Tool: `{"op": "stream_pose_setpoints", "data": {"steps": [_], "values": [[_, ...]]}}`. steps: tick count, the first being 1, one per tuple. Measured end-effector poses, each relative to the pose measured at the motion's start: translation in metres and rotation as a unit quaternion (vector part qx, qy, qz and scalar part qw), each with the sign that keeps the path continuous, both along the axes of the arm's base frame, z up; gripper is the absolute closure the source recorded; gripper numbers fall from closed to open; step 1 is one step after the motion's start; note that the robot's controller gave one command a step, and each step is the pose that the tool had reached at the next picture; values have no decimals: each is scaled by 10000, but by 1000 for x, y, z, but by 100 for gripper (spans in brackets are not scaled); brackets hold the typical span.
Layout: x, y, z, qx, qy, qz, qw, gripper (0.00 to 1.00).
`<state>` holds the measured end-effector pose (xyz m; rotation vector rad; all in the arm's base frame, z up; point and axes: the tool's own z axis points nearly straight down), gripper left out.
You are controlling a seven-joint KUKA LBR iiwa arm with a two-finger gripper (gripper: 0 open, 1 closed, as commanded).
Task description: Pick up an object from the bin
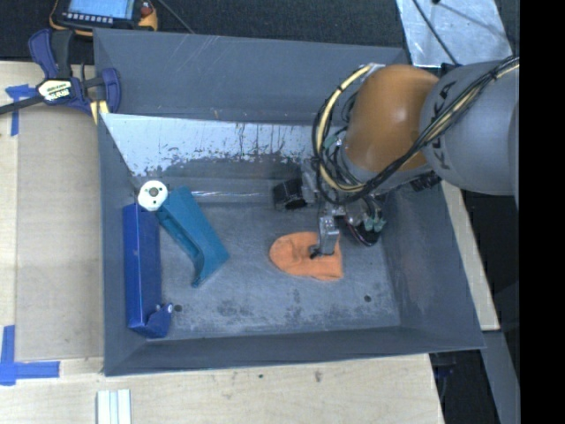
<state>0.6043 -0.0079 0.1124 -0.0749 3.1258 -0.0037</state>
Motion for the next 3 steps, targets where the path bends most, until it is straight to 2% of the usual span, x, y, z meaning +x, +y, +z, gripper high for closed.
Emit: {"op": "stream_pose_setpoints", "data": {"steps": [1, 3], "values": [[-60, -2, -33, 8, 49, -38, 10000, 100], [-60, -2, -33, 8, 49, -29, 10000, 100]]}}
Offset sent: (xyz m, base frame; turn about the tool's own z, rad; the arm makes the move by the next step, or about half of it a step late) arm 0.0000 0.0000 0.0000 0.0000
